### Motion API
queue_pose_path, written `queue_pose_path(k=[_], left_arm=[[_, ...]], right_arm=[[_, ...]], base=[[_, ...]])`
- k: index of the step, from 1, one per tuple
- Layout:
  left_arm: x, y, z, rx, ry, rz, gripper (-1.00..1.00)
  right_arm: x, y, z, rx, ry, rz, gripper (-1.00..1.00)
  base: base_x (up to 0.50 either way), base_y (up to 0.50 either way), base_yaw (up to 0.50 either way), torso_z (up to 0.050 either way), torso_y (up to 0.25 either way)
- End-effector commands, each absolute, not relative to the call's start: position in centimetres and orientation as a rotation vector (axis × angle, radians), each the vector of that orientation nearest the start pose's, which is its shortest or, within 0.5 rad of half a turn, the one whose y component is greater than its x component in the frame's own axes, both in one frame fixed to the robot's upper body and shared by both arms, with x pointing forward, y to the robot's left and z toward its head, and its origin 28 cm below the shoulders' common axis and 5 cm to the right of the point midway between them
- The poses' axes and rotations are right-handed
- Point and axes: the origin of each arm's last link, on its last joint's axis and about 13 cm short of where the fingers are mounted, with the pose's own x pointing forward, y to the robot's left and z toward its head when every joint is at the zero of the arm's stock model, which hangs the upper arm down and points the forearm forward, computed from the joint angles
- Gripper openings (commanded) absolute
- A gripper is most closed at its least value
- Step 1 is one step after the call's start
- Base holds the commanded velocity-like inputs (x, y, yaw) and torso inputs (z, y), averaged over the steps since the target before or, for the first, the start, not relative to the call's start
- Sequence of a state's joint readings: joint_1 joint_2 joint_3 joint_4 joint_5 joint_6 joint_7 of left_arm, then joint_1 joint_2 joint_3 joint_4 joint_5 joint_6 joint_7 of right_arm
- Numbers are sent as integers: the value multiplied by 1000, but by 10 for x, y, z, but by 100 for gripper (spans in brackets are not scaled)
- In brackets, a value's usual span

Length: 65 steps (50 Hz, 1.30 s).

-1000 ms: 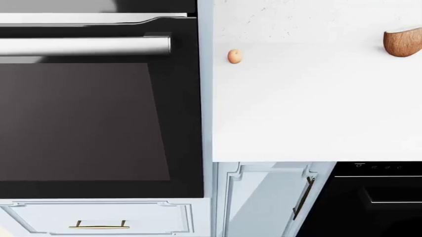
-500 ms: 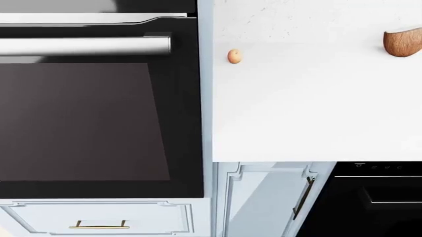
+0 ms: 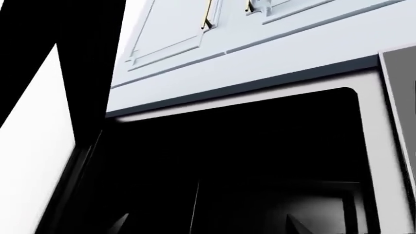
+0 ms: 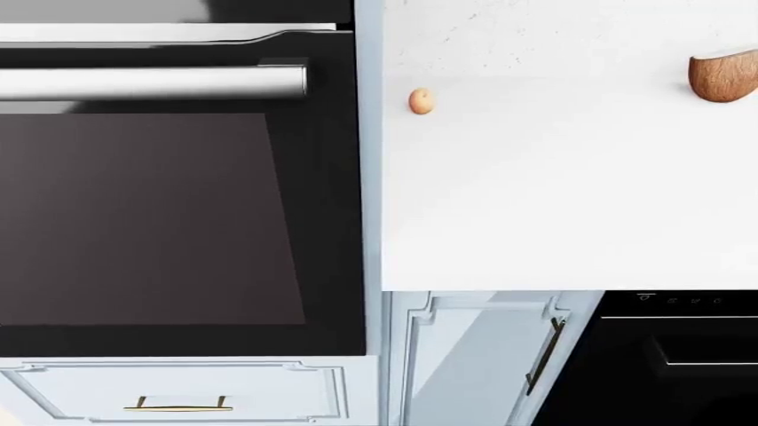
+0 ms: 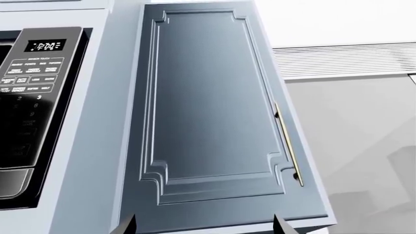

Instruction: Open the microwave door

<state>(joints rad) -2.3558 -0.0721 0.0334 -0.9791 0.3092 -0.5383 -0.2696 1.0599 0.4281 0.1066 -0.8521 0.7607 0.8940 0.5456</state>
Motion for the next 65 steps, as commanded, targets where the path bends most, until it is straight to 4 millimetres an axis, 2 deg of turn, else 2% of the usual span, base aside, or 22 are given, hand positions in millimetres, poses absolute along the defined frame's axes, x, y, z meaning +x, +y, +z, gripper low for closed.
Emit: queue_pose_path(k=[1,19,39,65], left_arm=[[262,272,612,86,-823,715,100],[249,323,604,136,-761,908,100],[234,387,583,202,-606,1157,100],[189,450,560,235,-494,1508,100]], right_arm=[[204,-130,351,78,-932,-54,100],[206,-127,351,84,-931,-44,100],[208,-121,357,67,-934,-29,100],[210,-117,360,46,-936,-32,100]], base=[[0,0,0,0,0],[0,0,0,0,0],[0,0,0,0,0],[0,0,0,0,0]])
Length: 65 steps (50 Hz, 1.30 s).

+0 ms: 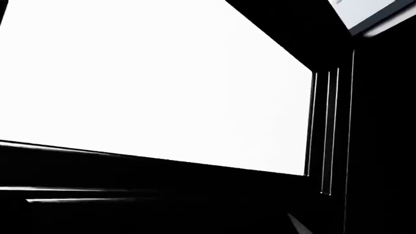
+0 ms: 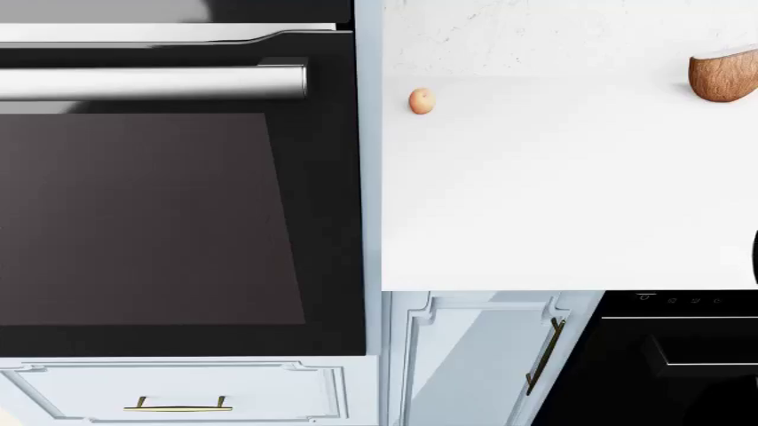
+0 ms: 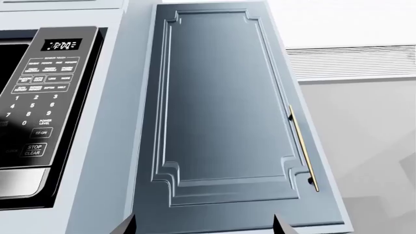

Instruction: Open the microwave door

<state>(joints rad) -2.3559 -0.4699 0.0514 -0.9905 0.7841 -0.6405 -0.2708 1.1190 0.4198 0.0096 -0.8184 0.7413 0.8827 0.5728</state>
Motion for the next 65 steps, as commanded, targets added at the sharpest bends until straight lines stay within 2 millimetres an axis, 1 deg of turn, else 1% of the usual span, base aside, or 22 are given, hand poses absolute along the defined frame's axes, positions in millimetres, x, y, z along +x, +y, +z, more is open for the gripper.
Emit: queue_pose_path(k=[1,13,18,24,29,34,41,65], left_arm=[[187,452,560,236,-493,1516,100],[164,461,559,242,-515,1604,100],[158,463,558,246,-519,1630,100],[151,466,558,293,-508,1670,100],[139,469,558,338,-504,1720,100],[126,473,556,344,-509,1749,100],[126,473,556,344,-509,1749,100],[126,473,556,344,-509,1749,100]], right_arm=[[210,-117,360,46,-935,-31,100],[211,-116,361,45,-937,-27,100],[212,-115,362,44,-938,-25,100],[213,-115,363,45,-939,-24,100],[215,-114,362,48,-938,-21,100],[216,-113,362,53,-939,-18,100],[217,-110,363,69,-945,-9,100],[219,-107,357,84,-937,0,100]], base=[[0,0,0,0,0],[0,0,0,0,0],[0,0,0,0,0],[0,0,0,0,0],[0,0,0,0,0],[0,0,0,0,0],[0,0,0,0,0],[0,0,0,0,0]])
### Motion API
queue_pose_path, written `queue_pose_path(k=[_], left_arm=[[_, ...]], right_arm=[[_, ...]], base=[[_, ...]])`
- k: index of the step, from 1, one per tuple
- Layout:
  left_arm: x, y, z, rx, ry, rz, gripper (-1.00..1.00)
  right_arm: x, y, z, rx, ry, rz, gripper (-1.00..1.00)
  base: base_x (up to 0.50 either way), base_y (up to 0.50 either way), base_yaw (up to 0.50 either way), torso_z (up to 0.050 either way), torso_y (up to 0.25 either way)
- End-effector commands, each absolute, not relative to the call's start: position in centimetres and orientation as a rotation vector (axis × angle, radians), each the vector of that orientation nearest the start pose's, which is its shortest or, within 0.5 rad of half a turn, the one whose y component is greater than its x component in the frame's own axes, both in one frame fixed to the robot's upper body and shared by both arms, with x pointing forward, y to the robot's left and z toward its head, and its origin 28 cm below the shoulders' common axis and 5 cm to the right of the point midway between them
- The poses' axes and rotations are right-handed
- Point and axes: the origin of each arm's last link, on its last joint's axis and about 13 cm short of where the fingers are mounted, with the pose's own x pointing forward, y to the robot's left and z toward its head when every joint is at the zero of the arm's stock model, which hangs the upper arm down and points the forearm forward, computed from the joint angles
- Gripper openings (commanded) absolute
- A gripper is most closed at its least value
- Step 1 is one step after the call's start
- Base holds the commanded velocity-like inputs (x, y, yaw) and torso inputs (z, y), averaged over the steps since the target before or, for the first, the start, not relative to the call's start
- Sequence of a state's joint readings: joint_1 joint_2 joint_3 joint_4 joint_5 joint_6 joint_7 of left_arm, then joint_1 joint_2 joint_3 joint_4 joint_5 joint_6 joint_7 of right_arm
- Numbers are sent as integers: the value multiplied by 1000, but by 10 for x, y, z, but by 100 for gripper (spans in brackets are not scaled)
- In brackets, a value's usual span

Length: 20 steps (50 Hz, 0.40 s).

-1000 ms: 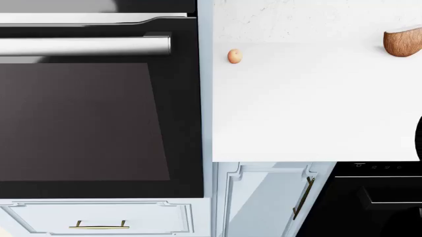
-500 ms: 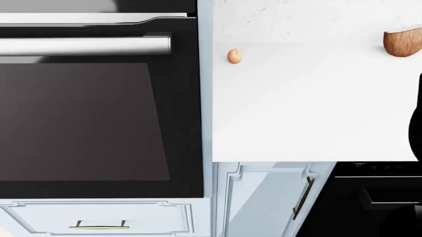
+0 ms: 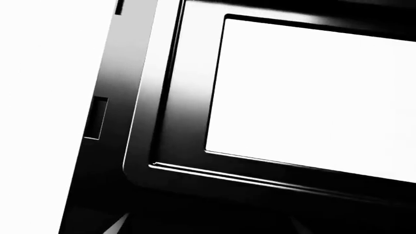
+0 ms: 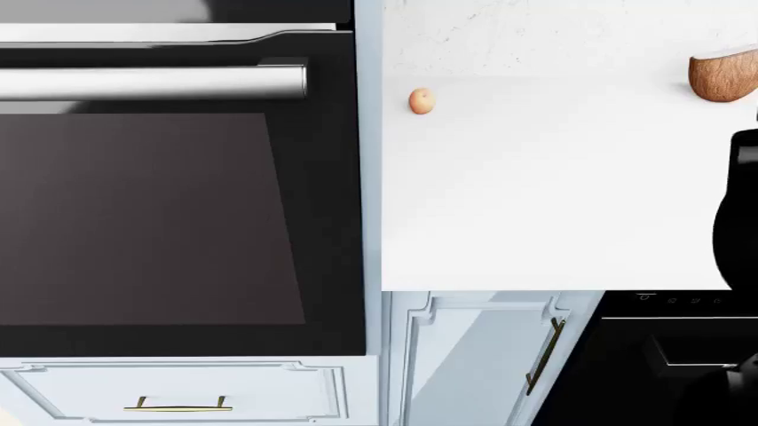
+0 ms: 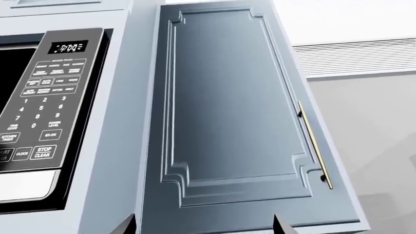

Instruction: Open the microwave door

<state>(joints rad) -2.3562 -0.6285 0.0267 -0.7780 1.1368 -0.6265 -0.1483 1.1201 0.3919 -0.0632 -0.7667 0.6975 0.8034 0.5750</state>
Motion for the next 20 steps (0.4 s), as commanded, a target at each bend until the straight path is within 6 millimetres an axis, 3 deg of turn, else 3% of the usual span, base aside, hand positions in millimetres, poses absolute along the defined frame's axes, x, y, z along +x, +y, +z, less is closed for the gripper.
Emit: queue_pose_path(k=[1,14,15,16,20], left_arm=[[126,473,556,344,-509,1749,100],[126,473,556,344,-509,1749,100],[99,473,559,315,-696,1595,100],[90,465,563,310,-769,1590,100],[103,452,574,321,-821,1466,100]], right_arm=[[219,-106,357,85,-937,1,100],[219,-102,352,91,-925,17,100],[219,-101,352,91,-925,18,100],[219,-101,352,91,-924,19,100],[219,-100,351,90,-920,24,100]], base=[[0,0,0,0,0],[0,0,0,0,0],[0,0,0,0,0],[0,0,0,0,0],[0,0,0,0,0]])
